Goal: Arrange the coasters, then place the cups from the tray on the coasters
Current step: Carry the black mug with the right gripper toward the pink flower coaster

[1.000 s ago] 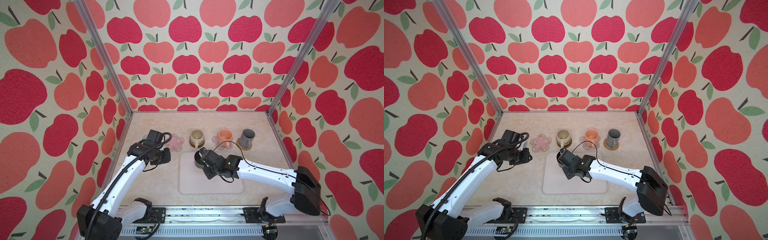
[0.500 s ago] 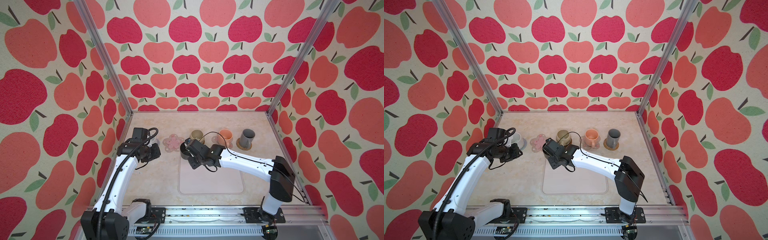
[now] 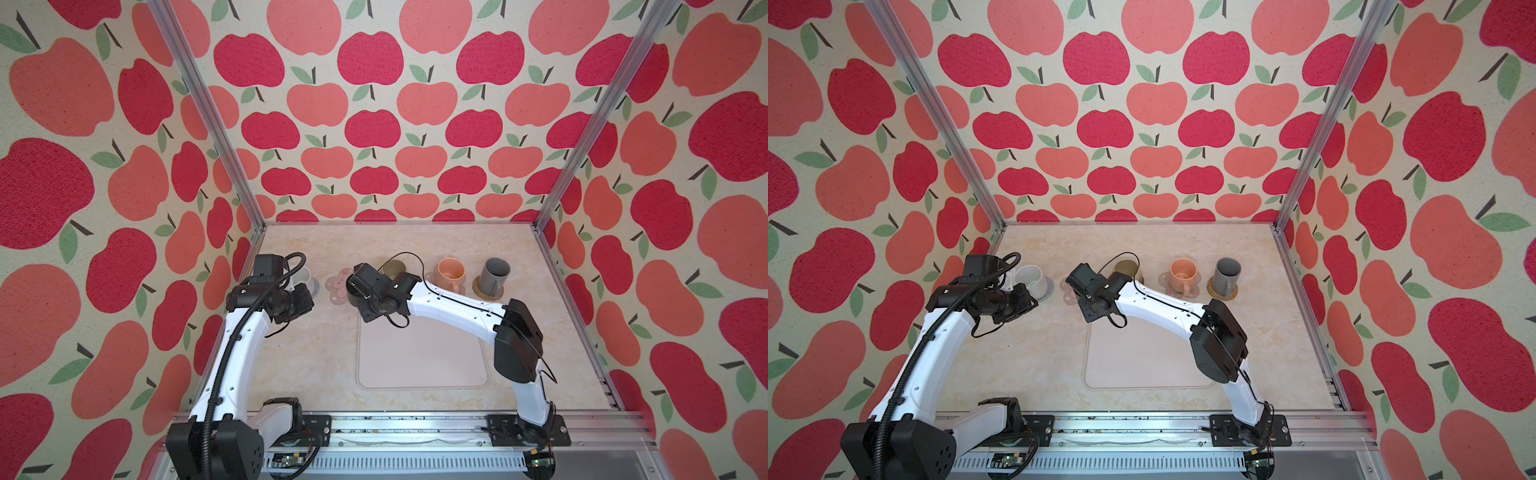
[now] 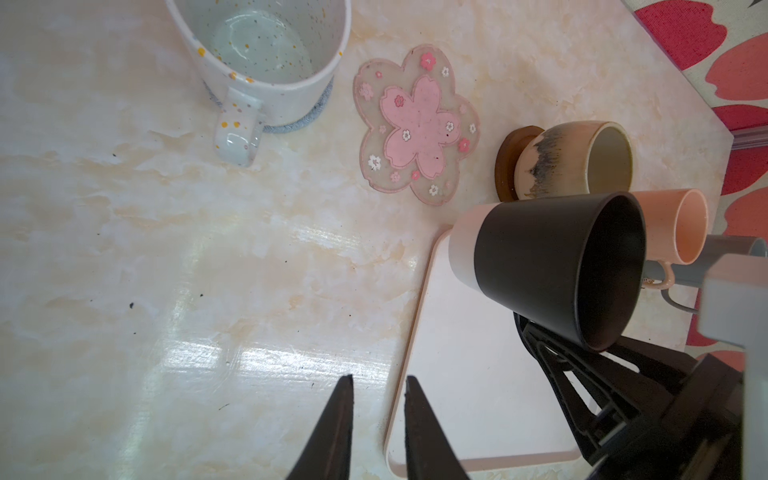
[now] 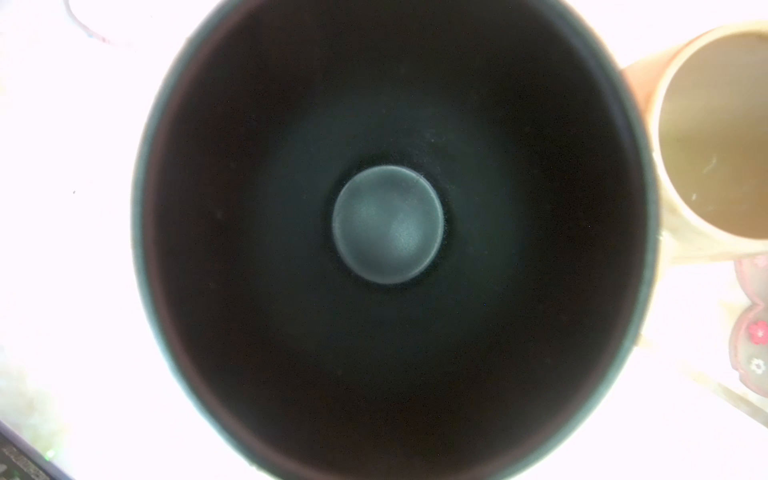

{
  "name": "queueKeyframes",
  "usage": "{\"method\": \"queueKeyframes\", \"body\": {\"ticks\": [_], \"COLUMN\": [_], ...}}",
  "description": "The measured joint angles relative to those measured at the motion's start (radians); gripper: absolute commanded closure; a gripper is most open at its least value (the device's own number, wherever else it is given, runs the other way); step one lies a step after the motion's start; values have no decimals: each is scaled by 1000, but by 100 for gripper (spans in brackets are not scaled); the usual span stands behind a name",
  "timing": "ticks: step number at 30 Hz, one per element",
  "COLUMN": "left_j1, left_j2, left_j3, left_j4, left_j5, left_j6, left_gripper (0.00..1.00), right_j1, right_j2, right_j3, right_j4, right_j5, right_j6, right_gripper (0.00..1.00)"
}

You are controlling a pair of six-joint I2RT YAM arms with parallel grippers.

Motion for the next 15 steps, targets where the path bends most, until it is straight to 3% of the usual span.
{"method": "queueKeyframes", "body": {"ticks": [6, 15], "left_j1": [11, 20], "left_j2": [13, 21], "left_j3": [2, 6], "left_j4": [11, 23], "left_j5": [11, 12], "left_j6": [2, 3], "left_gripper": [75, 75], "right_j1": [0, -20], "right_j2": [96, 148], "right_j3": [147, 206], "right_j4": [-40, -56], "right_j5": [24, 45], "right_j6": [65, 177], "right_gripper": [100, 100]}}
